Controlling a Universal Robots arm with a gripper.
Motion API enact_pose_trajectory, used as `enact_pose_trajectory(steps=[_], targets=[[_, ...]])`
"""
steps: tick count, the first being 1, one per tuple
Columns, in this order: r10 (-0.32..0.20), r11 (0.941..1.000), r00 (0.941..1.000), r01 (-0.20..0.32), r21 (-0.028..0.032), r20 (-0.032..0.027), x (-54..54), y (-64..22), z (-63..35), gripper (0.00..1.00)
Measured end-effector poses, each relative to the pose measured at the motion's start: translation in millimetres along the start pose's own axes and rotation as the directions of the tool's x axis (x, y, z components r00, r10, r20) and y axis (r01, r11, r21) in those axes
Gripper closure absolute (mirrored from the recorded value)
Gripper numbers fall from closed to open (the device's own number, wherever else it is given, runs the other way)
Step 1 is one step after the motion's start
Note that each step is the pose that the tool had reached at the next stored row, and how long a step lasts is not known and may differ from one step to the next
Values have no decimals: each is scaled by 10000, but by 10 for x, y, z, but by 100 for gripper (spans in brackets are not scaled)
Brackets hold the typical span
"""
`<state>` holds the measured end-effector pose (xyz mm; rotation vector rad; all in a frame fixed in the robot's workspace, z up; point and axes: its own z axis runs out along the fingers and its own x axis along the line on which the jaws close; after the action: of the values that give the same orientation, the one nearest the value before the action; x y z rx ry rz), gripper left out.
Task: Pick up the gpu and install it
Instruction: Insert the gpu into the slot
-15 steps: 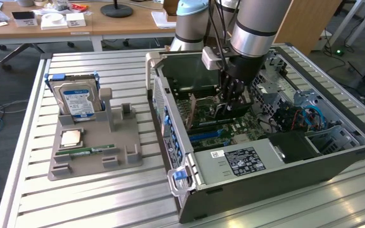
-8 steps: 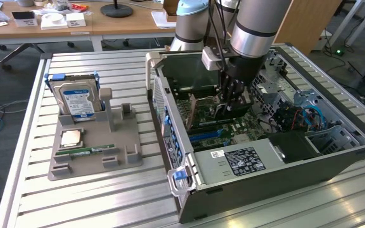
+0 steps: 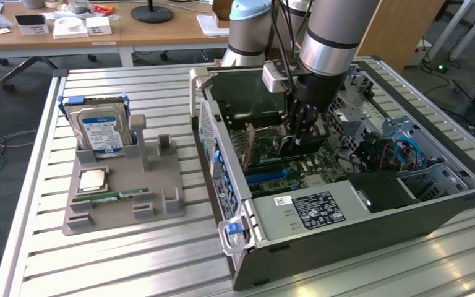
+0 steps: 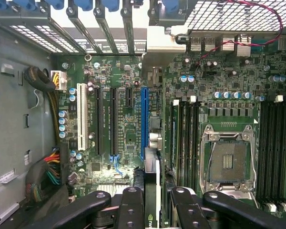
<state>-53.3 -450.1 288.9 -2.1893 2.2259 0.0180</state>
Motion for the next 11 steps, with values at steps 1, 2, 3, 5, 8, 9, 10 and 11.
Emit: enact_pose_trajectory(steps=[1, 2, 3, 5, 8, 9, 10, 11], targets=[[0, 10000, 10000, 0, -1, -2, 0, 0, 2, 74], [0, 10000, 10000, 0, 0, 0, 0, 0, 6, 74], [0, 10000, 10000, 0, -1, -2, 0, 0, 7, 74], [0, 10000, 10000, 0, -1, -3, 1, 0, 7, 74], [0, 10000, 10000, 0, 0, 0, 0, 0, 11, 74], [0, 10000, 10000, 0, 1, 3, 0, 0, 15, 74], [0, 10000, 10000, 0, 1, 2, 0, 0, 19, 74], [0, 10000, 10000, 0, 0, -1, 1, 0, 22, 74]])
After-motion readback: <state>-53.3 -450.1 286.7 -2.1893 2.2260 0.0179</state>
